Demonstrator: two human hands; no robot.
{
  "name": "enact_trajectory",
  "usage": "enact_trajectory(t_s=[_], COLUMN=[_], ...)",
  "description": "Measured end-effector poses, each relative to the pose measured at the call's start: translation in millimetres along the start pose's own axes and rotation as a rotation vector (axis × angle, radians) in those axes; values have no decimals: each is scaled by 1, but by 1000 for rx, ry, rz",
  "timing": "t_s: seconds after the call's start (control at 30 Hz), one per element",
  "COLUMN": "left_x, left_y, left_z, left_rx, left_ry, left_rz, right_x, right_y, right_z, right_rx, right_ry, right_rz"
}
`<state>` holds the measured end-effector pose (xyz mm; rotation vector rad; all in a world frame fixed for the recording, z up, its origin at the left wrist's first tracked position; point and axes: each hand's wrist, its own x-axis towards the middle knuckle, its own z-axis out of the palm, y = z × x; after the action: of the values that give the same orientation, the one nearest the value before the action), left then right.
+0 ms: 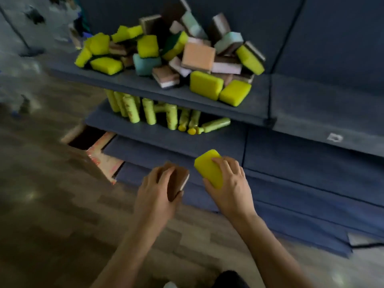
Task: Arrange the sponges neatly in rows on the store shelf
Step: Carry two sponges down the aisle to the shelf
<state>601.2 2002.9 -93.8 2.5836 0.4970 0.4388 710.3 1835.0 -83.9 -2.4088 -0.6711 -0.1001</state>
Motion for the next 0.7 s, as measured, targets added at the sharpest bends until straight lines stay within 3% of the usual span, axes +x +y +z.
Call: enact_trajectory(t_s=[0.17,0.4,0.7], left_x=[52,122,202], left_y=[73,187,280], left_z=[35,71,104], left_rx=[-61,-153,-143], left_ry=[-66,-55,35], left_rz=[195,407,425], right_x=[10,38,95], right_y=[56,132,209], right_z=[-58,-143,-218], right_rx=[-38,-110,-154], right_ry=[160,329,380], right_rz=[186,249,218])
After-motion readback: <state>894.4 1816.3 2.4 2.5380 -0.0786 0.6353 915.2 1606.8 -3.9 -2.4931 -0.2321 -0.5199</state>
